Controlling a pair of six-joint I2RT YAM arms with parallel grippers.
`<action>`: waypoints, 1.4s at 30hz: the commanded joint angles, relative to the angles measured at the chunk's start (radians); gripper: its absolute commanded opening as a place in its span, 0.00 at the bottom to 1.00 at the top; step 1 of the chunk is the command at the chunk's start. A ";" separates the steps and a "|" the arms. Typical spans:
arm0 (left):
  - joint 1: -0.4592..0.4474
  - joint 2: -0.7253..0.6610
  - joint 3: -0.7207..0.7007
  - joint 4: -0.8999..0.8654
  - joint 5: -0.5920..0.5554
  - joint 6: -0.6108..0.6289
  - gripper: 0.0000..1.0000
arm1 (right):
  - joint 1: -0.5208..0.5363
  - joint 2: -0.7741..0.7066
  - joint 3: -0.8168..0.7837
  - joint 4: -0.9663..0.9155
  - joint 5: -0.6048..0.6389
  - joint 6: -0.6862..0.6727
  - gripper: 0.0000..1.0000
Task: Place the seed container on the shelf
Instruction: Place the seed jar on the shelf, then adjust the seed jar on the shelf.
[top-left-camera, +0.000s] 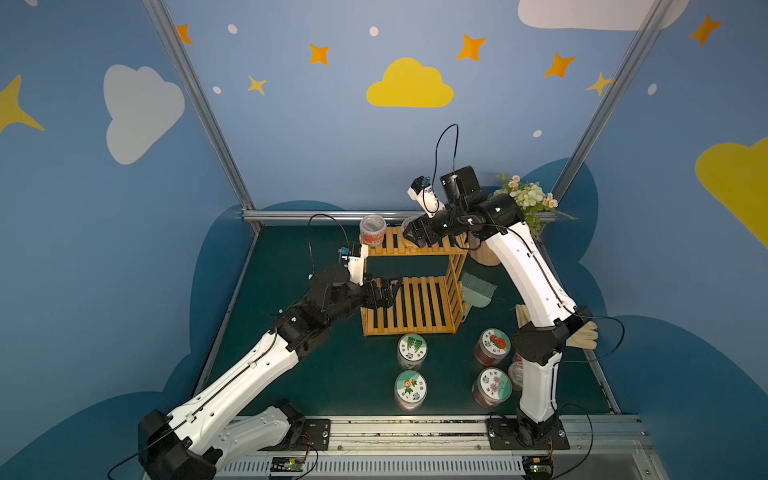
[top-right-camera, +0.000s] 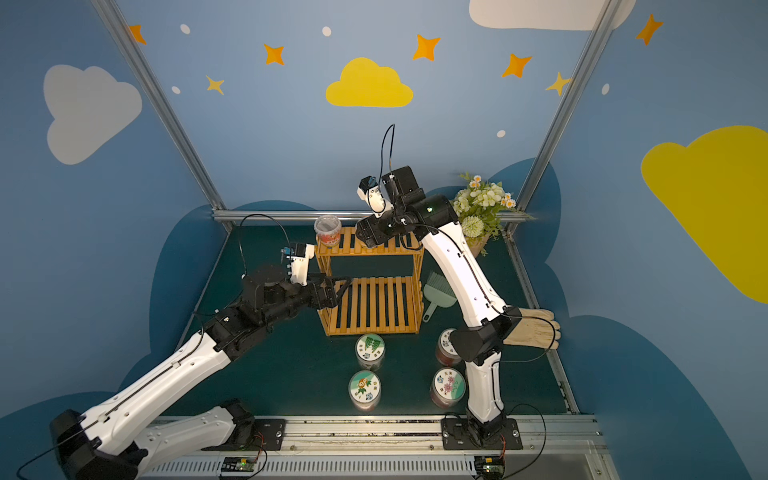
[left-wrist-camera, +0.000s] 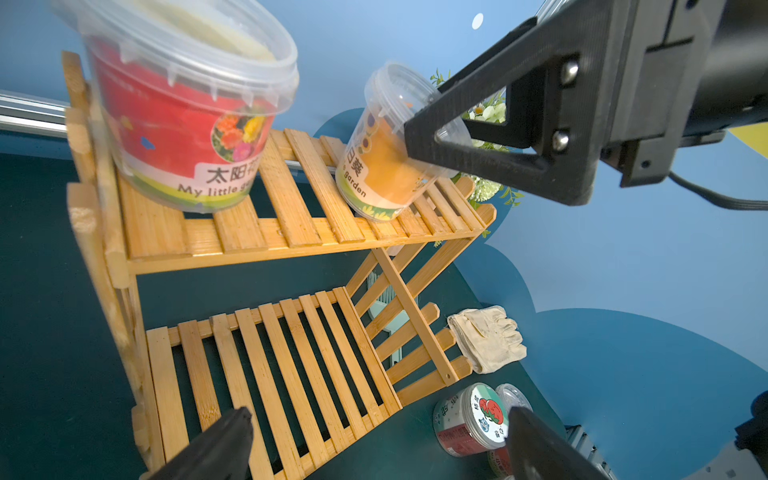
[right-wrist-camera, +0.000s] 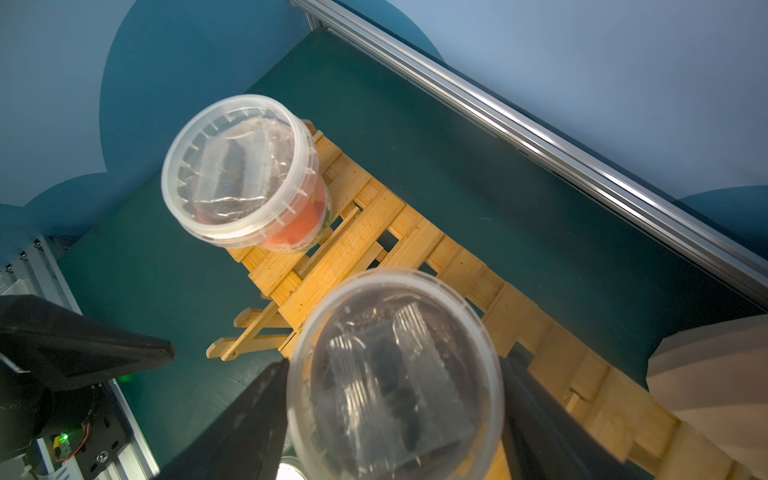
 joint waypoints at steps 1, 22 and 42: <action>0.008 -0.023 0.029 -0.010 -0.003 0.008 1.00 | -0.008 0.023 0.032 -0.059 -0.033 -0.032 0.81; 0.060 0.002 0.153 -0.211 -0.035 0.049 1.00 | 0.105 -0.235 -0.230 0.284 0.436 0.337 0.96; 0.090 -0.005 0.149 -0.207 -0.012 0.028 1.00 | 0.127 -0.091 -0.096 0.093 0.354 0.377 0.91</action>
